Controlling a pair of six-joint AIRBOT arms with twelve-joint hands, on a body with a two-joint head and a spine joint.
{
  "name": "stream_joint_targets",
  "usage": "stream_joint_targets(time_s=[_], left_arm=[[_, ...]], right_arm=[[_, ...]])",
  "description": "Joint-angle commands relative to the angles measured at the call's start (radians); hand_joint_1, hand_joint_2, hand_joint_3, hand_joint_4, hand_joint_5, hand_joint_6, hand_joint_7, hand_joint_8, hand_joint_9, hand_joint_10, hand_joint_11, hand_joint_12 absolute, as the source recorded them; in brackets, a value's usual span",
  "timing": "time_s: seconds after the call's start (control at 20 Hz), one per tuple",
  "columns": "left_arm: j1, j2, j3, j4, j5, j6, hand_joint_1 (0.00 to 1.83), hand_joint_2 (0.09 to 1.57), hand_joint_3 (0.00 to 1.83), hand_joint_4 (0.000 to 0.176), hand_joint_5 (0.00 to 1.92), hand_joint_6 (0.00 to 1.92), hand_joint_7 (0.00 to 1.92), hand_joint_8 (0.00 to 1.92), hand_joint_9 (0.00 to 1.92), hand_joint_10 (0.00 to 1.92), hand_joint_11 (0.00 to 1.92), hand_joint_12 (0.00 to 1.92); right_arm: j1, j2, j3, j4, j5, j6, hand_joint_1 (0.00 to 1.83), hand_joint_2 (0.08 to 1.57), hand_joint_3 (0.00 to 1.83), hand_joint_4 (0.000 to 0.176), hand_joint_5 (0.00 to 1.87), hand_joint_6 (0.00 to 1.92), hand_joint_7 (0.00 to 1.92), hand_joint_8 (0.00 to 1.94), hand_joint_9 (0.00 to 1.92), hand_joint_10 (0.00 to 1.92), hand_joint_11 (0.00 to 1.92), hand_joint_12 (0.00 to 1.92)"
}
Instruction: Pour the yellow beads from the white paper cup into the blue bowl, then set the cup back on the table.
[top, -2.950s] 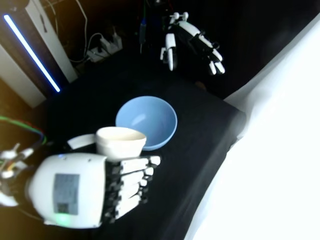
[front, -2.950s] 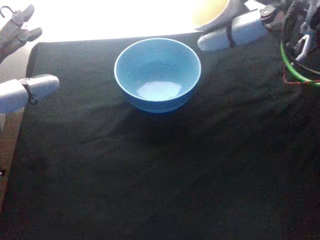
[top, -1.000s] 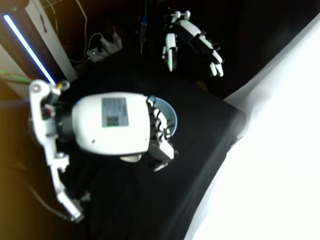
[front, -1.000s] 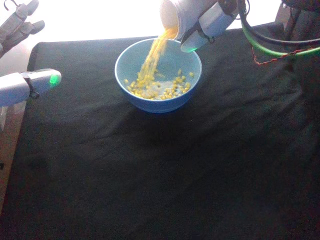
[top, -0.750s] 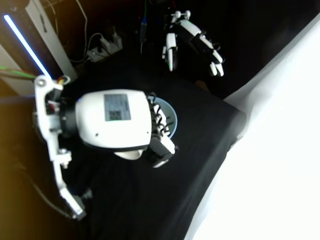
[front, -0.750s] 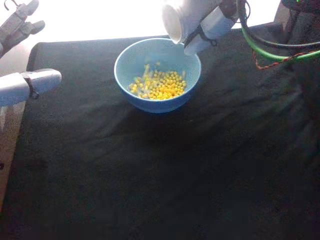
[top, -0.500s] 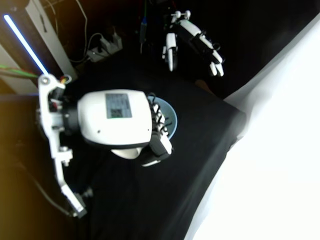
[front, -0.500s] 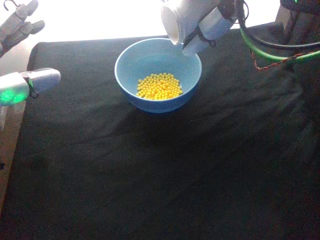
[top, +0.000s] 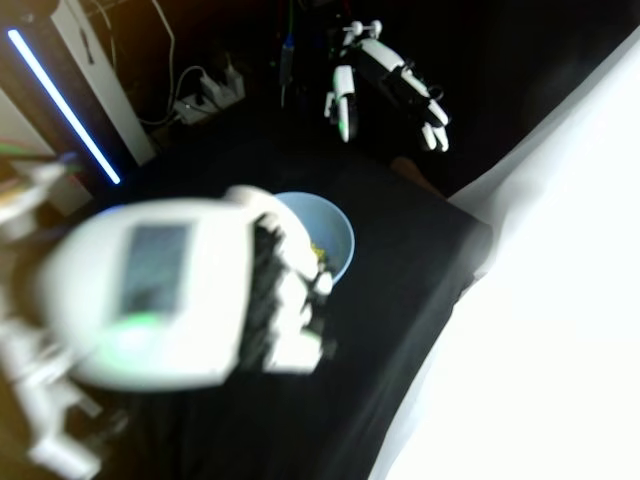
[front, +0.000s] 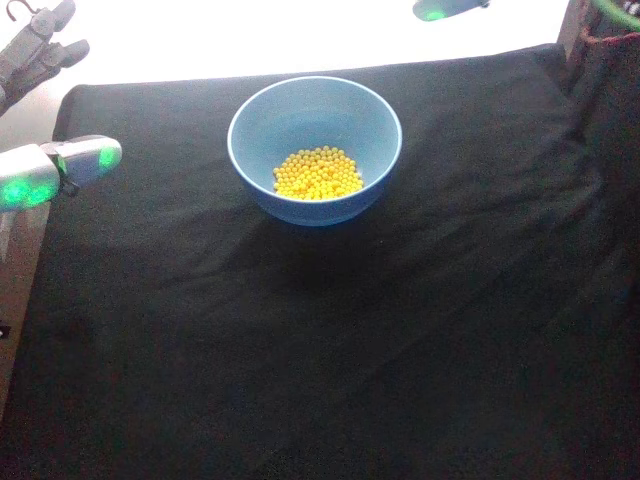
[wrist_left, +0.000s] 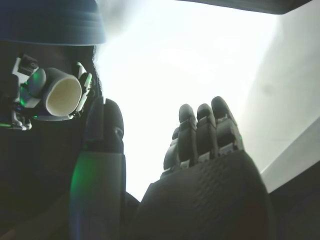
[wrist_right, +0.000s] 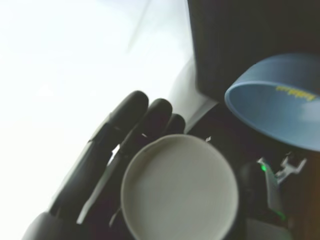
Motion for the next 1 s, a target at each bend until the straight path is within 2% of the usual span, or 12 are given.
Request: stream_joint_targets(time_s=[0.0, 0.05, 0.15, 0.2, 0.3, 0.35, 0.4, 0.55, 0.65, 0.7, 0.75, 0.95], left_arm=[[-0.009, 0.006, 0.0, -0.009, -0.13, -0.007, 1.02, 1.07, 0.0, 0.056, 0.0, 0.0, 0.3, 0.0, 0.14, 0.0, 0.0, 0.31], [-0.008, 0.006, 0.0, -0.01, -0.13, -0.007, 1.02, 1.07, 0.0, 0.056, 0.0, 0.0, 0.3, 0.0, 0.14, 0.0, 0.0, 0.31], [-0.004, 0.007, -0.003, -0.013, -0.133, -0.007, 1.02, 1.07, 0.0, 0.075, 0.0, 0.0, 0.3, 0.0, 0.17, 0.0, 0.0, 0.39], [-0.002, 0.007, -0.004, -0.015, -0.134, -0.007, 1.03, 1.07, 0.0, 0.078, 0.0, 0.0, 0.3, 0.0, 0.18, 0.0, 0.0, 0.39], [0.0, 0.006, -0.006, -0.018, -0.135, -0.007, 1.02, 1.06, 0.0, 0.08, 0.0, 0.0, 0.3, 0.0, 0.18, 0.0, 0.0, 0.39], [0.001, 0.006, -0.007, -0.018, -0.134, -0.007, 1.01, 1.06, 0.0, 0.076, 0.0, 0.0, 0.3, 0.0, 0.18, 0.0, 0.0, 0.35], [0.004, 0.006, -0.008, -0.02, -0.135, -0.007, 0.98, 1.05, 0.0, 0.084, 0.0, 0.0, 0.31, 0.0, 0.19, 0.0, 0.0, 0.36], [0.005, 0.006, -0.01, -0.021, -0.137, -0.008, 0.96, 1.05, 0.0, 0.073, 0.0, 0.0, 0.29, 0.0, 0.19, 0.0, 0.0, 0.39], [0.007, 0.006, -0.012, -0.023, -0.141, -0.009, 0.97, 1.05, 0.0, 0.075, 0.0, 0.0, 0.3, 0.0, 0.19, 0.0, 0.0, 0.4], [0.007, 0.006, -0.012, -0.024, -0.141, -0.01, 0.98, 1.05, 0.0, 0.089, 0.0, 0.0, 0.31, 0.01, 0.19, 0.0, 0.0, 0.4], [0.008, 0.005, -0.012, -0.024, -0.141, -0.01, 0.97, 1.05, 0.0, 0.087, 0.0, 0.0, 0.31, 0.01, 0.2, 0.0, 0.0, 0.4], [0.01, 0.004, -0.013, -0.026, -0.146, -0.011, 0.98, 1.04, 0.0, 0.103, 0.02, 0.0, 0.32, 0.0, 0.15, 0.0, 0.0, 0.28]], right_arm=[[-0.009, -0.004, 0.005, 0.085, 0.111, -0.006, 0.79, 1.24, 0.0, 0.0, 1.23, 0.01, 1.26, 0.0, 1.29, 0.0, 0.93, 0.81], [-0.028, 0.0, 0.01, 0.132, 0.133, -0.012, 0.79, 1.24, 0.0, 0.0, 1.23, 0.01, 1.26, 0.0, 1.29, 0.0, 0.93, 0.81], [-0.089, 0.007, 0.022, 0.277, 0.208, -0.032, 0.75, 1.26, 0.0, 0.0, 1.22, 0.01, 1.25, 0.0, 1.27, 0.0, 0.89, 0.79], [-0.126, 0.007, 0.029, 0.358, 0.251, -0.04, 0.76, 1.25, 0.0, 0.0, 1.22, 0.0, 1.26, 0.0, 1.29, 0.0, 0.94, 0.73], [-0.202, 0.005, 0.041, 0.511, 0.314, -0.051, 0.67, 1.31, 0.0, 0.0, 1.15, 0.0, 1.22, 0.0, 1.25, 0.0, 0.91, 0.72], [-0.238, 0.004, 0.048, 0.584, 0.341, -0.051, 0.77, 1.28, 0.0, 0.0, 1.17, 0.01, 1.25, 0.01, 1.28, 0.01, 0.94, 0.71], [-0.274, 0.004, 0.051, 0.65, 0.366, -0.051, 0.77, 1.28, 0.0, 0.0, 1.17, 0.0, 1.27, 0.0, 1.29, 0.0, 1.0, 0.61], [-0.337, 0.007, 0.051, 0.77, 0.419, -0.051, 0.74, 1.29, 0.0, 0.0, 1.14, 0.0, 1.24, 0.0, 1.26, 0.0, 1.05, 0.37], [-0.379, 0.003, 0.051, 0.849, 0.46, -0.051, 0.77, 1.28, 0.0, 0.0, 1.11, 0.0, 1.22, 0.0, 1.25, 0.0, 1.08, 0.24], [-0.399, 0.0, 0.051, 0.894, 0.483, -0.051, 0.77, 1.28, 0.0, 0.0, 1.09, 0.0, 1.19, 0.0, 1.26, 0.0, 1.13, 0.18], [-0.422, -0.004, 0.051, 0.945, 0.515, -0.051, 0.8, 1.28, 0.0, 0.0, 1.08, 0.0, 1.19, 0.0, 1.27, 0.0, 1.15, 0.16], [-0.49, -0.025, 0.05, 1.126, 0.627, -0.051, 0.74, 1.29, 0.0, 0.0, 1.09, 0.0, 1.21, 0.01, 1.24, 0.0, 1.09, 0.12]])
